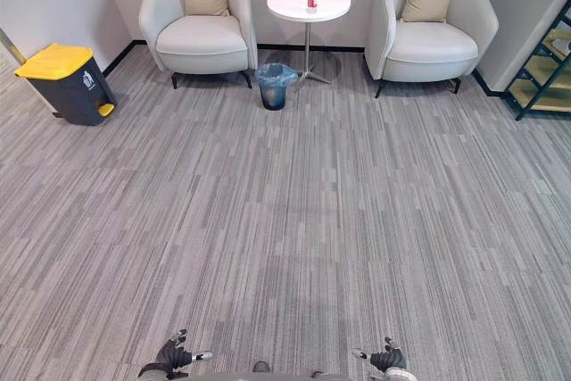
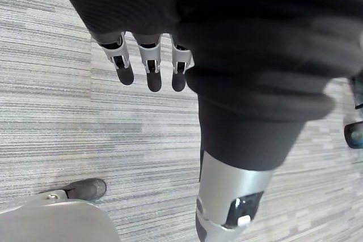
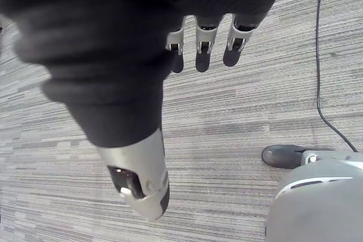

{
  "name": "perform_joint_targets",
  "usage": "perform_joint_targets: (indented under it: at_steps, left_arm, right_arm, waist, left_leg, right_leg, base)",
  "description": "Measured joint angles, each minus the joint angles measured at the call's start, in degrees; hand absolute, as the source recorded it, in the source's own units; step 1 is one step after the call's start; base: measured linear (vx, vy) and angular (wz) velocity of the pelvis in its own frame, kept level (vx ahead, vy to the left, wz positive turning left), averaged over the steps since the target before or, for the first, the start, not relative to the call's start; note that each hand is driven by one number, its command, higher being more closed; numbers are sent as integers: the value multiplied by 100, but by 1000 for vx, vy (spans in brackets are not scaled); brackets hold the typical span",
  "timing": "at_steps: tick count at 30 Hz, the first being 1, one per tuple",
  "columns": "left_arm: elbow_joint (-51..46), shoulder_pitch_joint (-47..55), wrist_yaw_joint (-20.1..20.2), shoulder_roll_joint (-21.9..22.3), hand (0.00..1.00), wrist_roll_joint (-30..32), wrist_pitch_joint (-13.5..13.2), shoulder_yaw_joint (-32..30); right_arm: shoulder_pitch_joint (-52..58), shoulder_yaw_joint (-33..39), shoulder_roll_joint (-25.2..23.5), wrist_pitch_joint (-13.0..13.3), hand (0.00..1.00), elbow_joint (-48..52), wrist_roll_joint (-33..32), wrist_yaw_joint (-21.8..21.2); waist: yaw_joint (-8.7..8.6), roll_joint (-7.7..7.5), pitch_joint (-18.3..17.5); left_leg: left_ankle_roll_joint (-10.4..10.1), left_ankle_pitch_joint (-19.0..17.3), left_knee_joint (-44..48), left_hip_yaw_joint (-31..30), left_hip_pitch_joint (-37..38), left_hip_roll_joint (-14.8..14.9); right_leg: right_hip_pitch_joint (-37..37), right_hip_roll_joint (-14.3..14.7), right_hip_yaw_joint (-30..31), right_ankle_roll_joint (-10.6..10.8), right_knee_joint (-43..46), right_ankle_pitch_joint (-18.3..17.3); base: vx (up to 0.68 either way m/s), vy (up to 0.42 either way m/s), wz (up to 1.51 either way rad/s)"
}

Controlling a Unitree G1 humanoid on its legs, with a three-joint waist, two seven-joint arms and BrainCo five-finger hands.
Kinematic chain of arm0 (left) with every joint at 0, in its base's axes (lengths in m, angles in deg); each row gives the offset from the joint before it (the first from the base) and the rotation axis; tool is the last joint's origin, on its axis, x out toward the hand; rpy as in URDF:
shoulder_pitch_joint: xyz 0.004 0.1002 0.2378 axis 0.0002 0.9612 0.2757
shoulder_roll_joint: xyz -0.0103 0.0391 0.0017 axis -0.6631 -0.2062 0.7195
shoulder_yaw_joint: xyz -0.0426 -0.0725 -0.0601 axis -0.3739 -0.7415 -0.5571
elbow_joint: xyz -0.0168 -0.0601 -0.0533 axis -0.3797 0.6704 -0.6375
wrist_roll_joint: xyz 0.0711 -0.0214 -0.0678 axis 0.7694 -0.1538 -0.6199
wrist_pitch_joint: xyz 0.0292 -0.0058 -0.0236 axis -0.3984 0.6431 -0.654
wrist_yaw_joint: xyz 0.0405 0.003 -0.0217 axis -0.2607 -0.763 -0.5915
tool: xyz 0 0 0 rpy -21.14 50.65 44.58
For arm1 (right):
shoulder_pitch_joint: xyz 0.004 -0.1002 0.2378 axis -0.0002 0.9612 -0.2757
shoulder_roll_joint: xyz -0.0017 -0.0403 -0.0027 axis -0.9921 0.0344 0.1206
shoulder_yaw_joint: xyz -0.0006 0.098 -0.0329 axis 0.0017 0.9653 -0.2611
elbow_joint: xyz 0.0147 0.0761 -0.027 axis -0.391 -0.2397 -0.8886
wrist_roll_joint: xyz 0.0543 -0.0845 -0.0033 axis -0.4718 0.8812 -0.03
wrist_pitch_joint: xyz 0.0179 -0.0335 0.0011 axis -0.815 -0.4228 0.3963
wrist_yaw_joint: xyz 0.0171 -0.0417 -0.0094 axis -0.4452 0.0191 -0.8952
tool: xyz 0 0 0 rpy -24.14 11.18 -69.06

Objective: Gather rubbish on tea table into small bin, then transfer packed bag to large trash can.

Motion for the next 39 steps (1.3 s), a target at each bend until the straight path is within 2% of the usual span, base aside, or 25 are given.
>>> perform_joint_targets:
  at_steps: [18,29,35,39]
  left_arm:
    - [-1,-5,22,-10,0,11,-1,6]
    - [-12,-18,-2,-34,0,233,-4,59]
    - [-17,-28,-21,-33,0,240,-5,58]
    - [-19,-87,-71,-30,0,245,-5,60]
  right_arm:
    - [-128,-241,-56,-5,0,-3,75,-3]
    - [-217,-388,-48,-18,0,-1,254,29]
    - [-378,-265,-30,-20,0,33,301,135]
    - [-446,-76,40,-22,0,124,301,166]
  waist:
    - [2,-18,13]
    - [1,-22,30]
    - [9,5,55]
    - [11,46,85]
  left_leg:
    - [-2,-2,-10,28,-15,0]
    - [13,-20,-8,115,-124,11]
    - [73,-216,85,361,-244,25]
    - [169,-667,698,555,-536,23]
  right_leg:
    - [1,2,4,-7,-48,5]
    - [-95,16,63,-26,-115,17]
    - [-246,22,291,-15,-82,0]
    - [-507,-48,468,78,312,-253]
  base:
    - [-17,-22,0]
    - [-9,-14,-2]
    - [19,-18,-21]
    - [93,27,-26]
